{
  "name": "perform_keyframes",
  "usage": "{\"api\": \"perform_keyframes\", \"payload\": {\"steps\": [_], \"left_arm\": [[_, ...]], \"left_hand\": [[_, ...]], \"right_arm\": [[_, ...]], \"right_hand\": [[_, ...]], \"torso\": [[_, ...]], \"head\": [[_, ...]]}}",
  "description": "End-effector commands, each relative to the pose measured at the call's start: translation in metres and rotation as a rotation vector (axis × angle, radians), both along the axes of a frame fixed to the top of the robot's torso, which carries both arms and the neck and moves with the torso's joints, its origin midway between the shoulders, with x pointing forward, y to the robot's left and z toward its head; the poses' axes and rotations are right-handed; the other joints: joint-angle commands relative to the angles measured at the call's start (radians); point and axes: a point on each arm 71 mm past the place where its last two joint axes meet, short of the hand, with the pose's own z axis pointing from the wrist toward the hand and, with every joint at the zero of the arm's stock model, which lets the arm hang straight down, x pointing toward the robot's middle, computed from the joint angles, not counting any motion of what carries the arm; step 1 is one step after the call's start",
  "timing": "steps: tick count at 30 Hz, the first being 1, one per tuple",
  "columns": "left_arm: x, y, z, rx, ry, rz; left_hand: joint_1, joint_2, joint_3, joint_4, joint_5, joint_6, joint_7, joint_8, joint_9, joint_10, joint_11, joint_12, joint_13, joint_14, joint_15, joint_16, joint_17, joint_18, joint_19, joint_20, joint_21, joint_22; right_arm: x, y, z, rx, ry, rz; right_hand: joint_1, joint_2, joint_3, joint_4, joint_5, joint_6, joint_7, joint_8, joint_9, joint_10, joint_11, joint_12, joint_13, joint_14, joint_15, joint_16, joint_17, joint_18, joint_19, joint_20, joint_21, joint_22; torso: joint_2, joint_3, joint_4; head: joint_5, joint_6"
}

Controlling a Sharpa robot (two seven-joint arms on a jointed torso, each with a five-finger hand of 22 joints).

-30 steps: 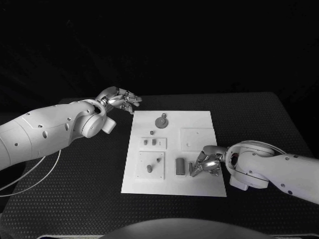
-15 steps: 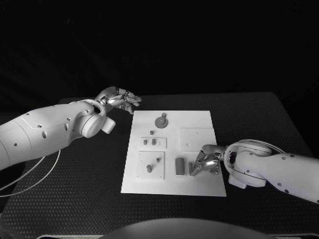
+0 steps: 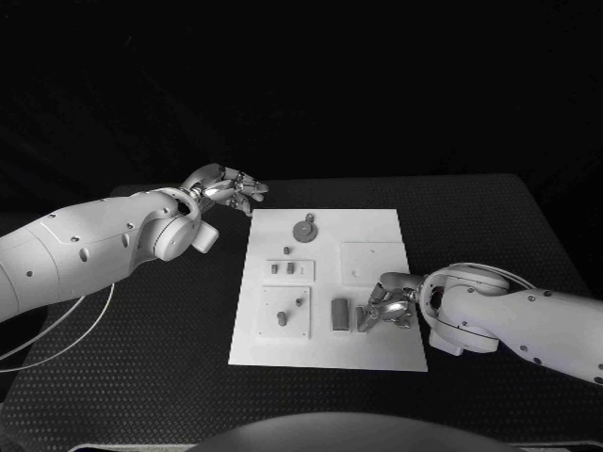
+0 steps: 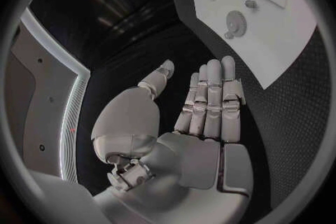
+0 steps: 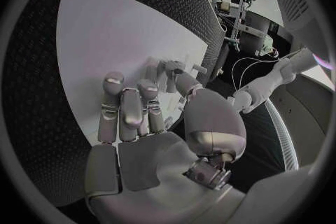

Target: Assemble the parts on the task board

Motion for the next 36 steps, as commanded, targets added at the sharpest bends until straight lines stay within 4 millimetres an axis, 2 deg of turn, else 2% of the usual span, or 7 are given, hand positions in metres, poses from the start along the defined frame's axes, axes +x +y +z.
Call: {"api": "perform_keyframes", "payload": {"steps": [1,9,27,29,31,33,36], "left_arm": [[0.000,-0.002,0.001,0.000,-0.001,-0.021],[-0.001,-0.002,0.001,0.000,-0.002,-0.021],[0.000,-0.002,0.001,0.000,-0.001,-0.021],[0.000,-0.002,0.001,0.000,-0.004,-0.018],[0.000,-0.002,0.001,-0.011,0.000,-0.010],[0.000,-0.001,0.001,-0.024,0.002,0.000],[0.001,0.001,0.002,-0.057,0.012,0.028]], "left_hand": [[-0.007,0.004,-0.004,0.001,0.000,0.004,-0.001,0.006,-0.001,-0.005,-0.001,0.003,0.001,0.001,0.001,-0.005,0.002,0.011,0.004,-0.003,-0.005,0.002],[-0.007,0.003,-0.004,0.000,0.000,0.004,-0.002,0.006,-0.001,-0.005,-0.001,0.003,0.001,0.001,0.000,-0.005,0.002,0.011,0.003,-0.003,-0.005,0.002],[-0.007,0.003,-0.004,0.000,0.000,0.004,-0.002,0.007,-0.002,-0.005,-0.001,0.003,0.002,0.001,0.000,-0.005,0.002,0.011,0.003,-0.003,-0.005,0.002],[-0.007,0.003,-0.004,0.000,0.000,0.004,-0.002,0.006,-0.002,-0.005,-0.001,0.003,0.002,0.001,0.000,-0.006,0.002,0.011,0.003,-0.003,-0.005,0.002],[-0.007,0.002,-0.004,0.000,0.000,0.004,-0.002,0.006,-0.002,-0.005,-0.001,0.003,0.002,0.001,0.000,-0.006,0.002,0.011,0.003,-0.003,-0.005,0.002],[-0.007,0.002,-0.004,0.000,0.000,0.004,-0.002,0.006,-0.002,-0.005,-0.001,0.003,0.002,0.001,0.000,-0.006,0.002,0.011,0.003,-0.003,-0.005,0.002],[-0.007,0.002,-0.004,0.000,0.000,0.004,-0.002,0.007,-0.002,-0.005,-0.001,0.003,0.002,0.000,0.000,-0.006,0.002,0.011,0.003,-0.003,-0.005,0.002]], "right_arm": [[0.000,-0.004,-0.003,-0.065,-0.011,0.016],[-0.002,-0.001,-0.002,-0.086,-0.027,0.048],[0.001,-0.011,-0.002,-0.045,-0.023,-0.002],[0.000,-0.015,-0.001,-0.013,-0.018,-0.014],[0.000,-0.017,0.003,0.042,-0.010,-0.014],[0.006,-0.016,0.012,0.102,-0.028,-0.011],[0.022,-0.019,0.029,0.218,-0.080,-0.014]], "right_hand": [[0.004,0.001,0.001,-0.009,0.006,0.008,0.002,0.006,0.001,0.004,-0.006,0.006,-0.001,0.009,-0.001,0.005,0.003,0.015,0.003,-0.006,0.005,0.018],[0.026,-0.022,0.001,-0.013,0.006,0.009,0.000,0.007,0.001,0.006,-0.008,0.005,-0.001,0.009,-0.002,0.004,0.001,0.015,0.003,-0.007,0.007,0.018],[0.016,-0.030,-0.005,-0.007,0.005,0.009,0.001,0.007,0.000,0.007,-0.007,0.004,-0.002,0.007,-0.002,0.002,-0.004,0.015,0.003,-0.006,0.007,0.017],[0.016,-0.035,-0.005,-0.008,0.006,0.007,0.002,0.005,-0.001,0.006,-0.006,0.003,-0.002,0.003,-0.002,0.000,-0.009,0.015,0.002,-0.005,0.005,0.016],[0.016,-0.046,-0.005,-0.008,0.006,-0.001,0.005,0.001,-0.002,0.002,-0.003,0.000,-0.003,-0.003,-0.002,-0.003,-0.018,0.015,0.000,-0.005,0.003,0.015],[0.016,-0.057,-0.004,-0.007,0.006,-0.012,0.009,-0.004,-0.003,-0.001,0.000,-0.002,-0.004,-0.007,-0.001,-0.006,-0.024,0.015,-0.001,-0.004,0.001,0.014],[0.021,-0.070,0.000,-0.005,0.007,-0.055,0.023,-0.024,-0.008,-0.008,0.013,-0.002,-0.002,-0.020,0.006,-0.013,-0.039,0.015,-0.006,-0.002,-0.004,0.013]], "torso": [[0.000,0.0007,0.0001],[0.000,0.0014,-0.0008],[-0.001,0.0005,0.0001],[-0.001,0.0004,0.0001],[-0.002,0.0004,-0.0001],[-0.002,0.0007,-0.0008],[-0.003,0.0020,-0.0036]], "head": [[0.000,-0.002],[0.000,-0.006],[-0.004,0.001],[-0.005,0.006],[-0.006,0.019],[-0.009,0.035],[-0.018,0.071]]}}
